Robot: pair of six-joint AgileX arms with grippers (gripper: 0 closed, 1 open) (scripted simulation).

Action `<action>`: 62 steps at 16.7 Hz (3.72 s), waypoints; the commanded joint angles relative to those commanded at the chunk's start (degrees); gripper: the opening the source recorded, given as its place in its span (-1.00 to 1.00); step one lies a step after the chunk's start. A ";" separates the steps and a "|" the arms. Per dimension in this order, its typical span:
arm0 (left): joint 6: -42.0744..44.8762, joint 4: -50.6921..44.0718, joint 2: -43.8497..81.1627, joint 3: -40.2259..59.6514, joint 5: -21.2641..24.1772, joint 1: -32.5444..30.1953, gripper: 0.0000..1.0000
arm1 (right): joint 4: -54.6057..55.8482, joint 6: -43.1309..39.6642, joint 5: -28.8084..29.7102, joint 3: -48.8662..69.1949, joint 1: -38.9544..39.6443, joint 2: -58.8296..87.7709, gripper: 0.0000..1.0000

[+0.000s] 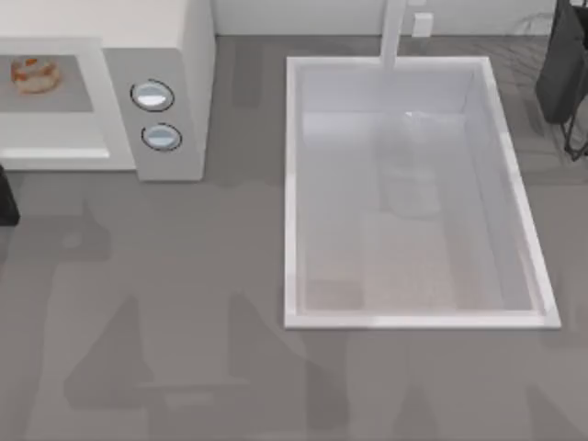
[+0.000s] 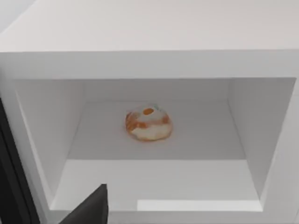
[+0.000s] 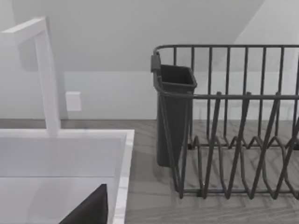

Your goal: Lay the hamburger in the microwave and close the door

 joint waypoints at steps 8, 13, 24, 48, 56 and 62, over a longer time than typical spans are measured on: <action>-2.20 -12.76 -35.77 -13.82 -4.90 -5.20 1.00 | 0.00 0.00 0.00 0.00 0.00 0.00 1.00; -2.96 -19.37 -49.09 -18.55 -6.21 -6.56 1.00 | 0.00 0.00 0.00 0.00 0.00 0.00 1.00; -3.04 -20.26 -50.77 -19.08 -6.32 -6.68 0.25 | 0.00 0.00 0.00 0.00 0.00 0.00 1.00; -3.02 -19.08 -49.49 -18.97 1.80 1.43 -1.00 | 0.00 0.00 0.00 0.00 0.00 0.00 1.00; -2.97 -19.36 -49.65 -18.69 2.78 2.21 -1.00 | 0.00 0.00 0.00 0.00 0.00 0.00 1.00; -3.00 -25.21 -52.56 -16.06 -9.70 -10.13 -1.00 | 0.00 0.00 0.00 0.00 0.00 0.00 1.00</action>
